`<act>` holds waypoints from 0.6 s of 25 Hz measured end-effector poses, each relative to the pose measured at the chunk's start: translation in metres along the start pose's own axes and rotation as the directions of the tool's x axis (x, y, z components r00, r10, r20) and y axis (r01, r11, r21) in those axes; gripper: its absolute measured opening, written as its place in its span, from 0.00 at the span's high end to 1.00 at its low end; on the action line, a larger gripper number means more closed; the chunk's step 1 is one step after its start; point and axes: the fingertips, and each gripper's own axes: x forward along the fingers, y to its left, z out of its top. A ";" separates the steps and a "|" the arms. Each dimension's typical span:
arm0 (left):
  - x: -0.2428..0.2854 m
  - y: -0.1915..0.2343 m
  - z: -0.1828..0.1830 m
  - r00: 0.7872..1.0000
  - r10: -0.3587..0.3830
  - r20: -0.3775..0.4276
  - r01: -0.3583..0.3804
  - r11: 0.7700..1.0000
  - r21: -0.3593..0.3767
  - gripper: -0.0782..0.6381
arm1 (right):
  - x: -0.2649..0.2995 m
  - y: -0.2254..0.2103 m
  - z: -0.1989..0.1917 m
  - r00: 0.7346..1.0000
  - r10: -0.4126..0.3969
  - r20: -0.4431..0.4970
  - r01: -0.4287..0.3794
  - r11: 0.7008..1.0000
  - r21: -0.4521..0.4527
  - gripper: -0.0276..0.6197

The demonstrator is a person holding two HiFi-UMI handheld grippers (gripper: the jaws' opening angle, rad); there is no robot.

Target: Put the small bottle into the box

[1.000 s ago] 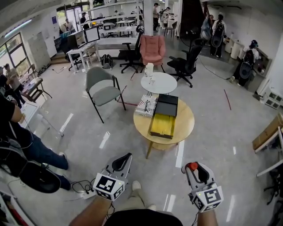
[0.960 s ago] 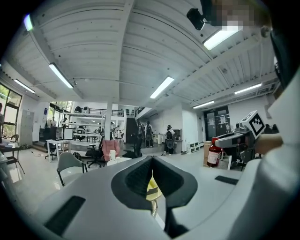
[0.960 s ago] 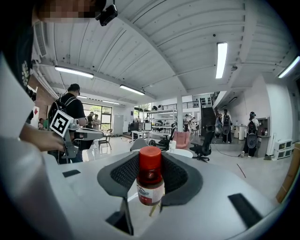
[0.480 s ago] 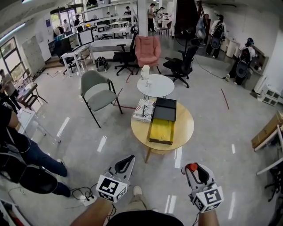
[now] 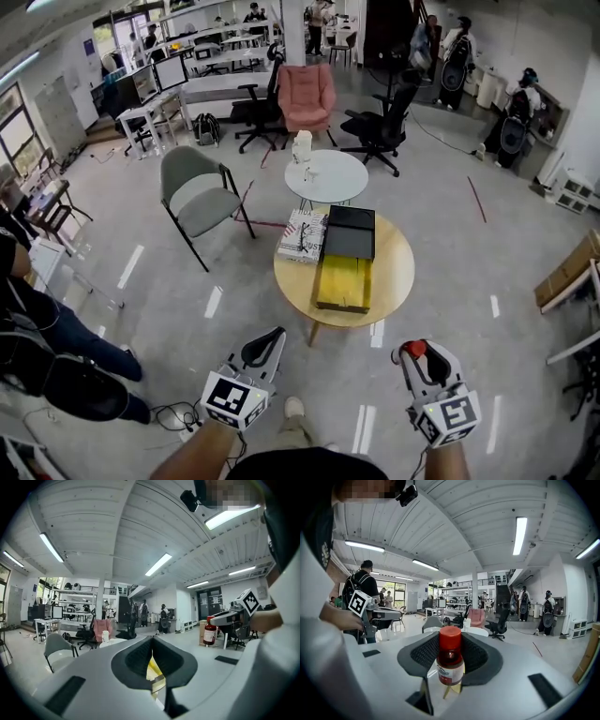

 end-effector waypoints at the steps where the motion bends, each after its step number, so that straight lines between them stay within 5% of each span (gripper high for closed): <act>1: 0.005 0.006 -0.001 1.000 0.000 -0.001 0.000 1.000 -0.001 0.87 | 0.006 -0.001 0.000 1.000 -0.002 -0.003 0.002 1.000 0.002 0.72; 15: 0.050 0.060 0.006 0.999 -0.035 0.004 0.035 0.999 -0.012 0.87 | 0.070 -0.006 0.020 1.000 -0.008 -0.012 0.009 1.000 0.009 0.72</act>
